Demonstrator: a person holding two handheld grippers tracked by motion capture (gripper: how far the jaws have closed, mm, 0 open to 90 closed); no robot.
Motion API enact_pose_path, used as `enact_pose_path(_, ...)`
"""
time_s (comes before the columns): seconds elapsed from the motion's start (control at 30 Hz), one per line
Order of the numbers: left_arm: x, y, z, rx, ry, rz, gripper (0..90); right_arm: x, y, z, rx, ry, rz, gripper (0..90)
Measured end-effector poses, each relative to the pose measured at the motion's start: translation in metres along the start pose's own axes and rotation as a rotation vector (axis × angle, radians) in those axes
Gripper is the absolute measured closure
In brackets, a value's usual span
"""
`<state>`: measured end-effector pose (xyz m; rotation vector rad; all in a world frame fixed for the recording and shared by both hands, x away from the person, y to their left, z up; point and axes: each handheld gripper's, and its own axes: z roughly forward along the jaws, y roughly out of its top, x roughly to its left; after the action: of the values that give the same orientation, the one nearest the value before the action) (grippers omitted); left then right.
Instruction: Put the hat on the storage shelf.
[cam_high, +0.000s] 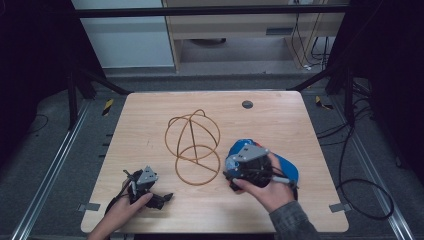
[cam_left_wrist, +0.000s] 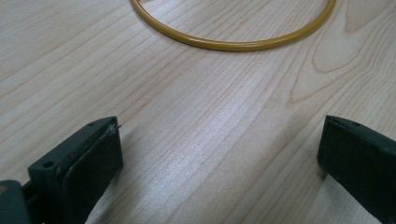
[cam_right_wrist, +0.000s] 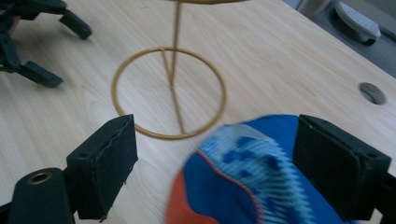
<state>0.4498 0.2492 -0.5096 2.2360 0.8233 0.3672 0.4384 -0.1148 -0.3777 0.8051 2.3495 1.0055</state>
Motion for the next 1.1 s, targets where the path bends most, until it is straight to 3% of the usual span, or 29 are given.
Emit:
enact_pose_path(0.17, 0.000, 0.000, 0.000, 0.000, 0.000, 0.001, 0.0, -0.033, -0.007, -0.011, 0.077, -0.027, 0.001, 12.2)
enact_pose_path(0.37, 0.000, 0.000, 0.000, 0.000, 0.000, 0.001, 0.0, -0.063, -0.026, -0.014, 0.139, -0.007, 0.037, 12.9)
enact_pose_path(0.6, 0.000, 0.000, 0.000, 0.000, 0.001, 0.000, 0.0, -0.090, -0.039, -0.009, 0.164, 0.030, 0.082, 21.1)
enact_pose_path(0.83, 0.000, 0.000, 0.000, 0.004, 0.001, 0.004, 0.0, -0.093, -0.036, -0.001, 0.157, 0.103, 0.080, 26.5)
enact_pose_path(0.97, 0.000, 0.000, 0.000, 0.004, 0.001, 0.004, 0.0, -0.095, -0.037, 0.008, 0.188, 0.128, 0.074, 24.1)
enact_pose_path(1.1, 0.000, 0.000, 0.000, 0.004, 0.001, 0.004, 0.0, -0.099, -0.040, 0.021, 0.230, 0.160, 0.096, 29.4)
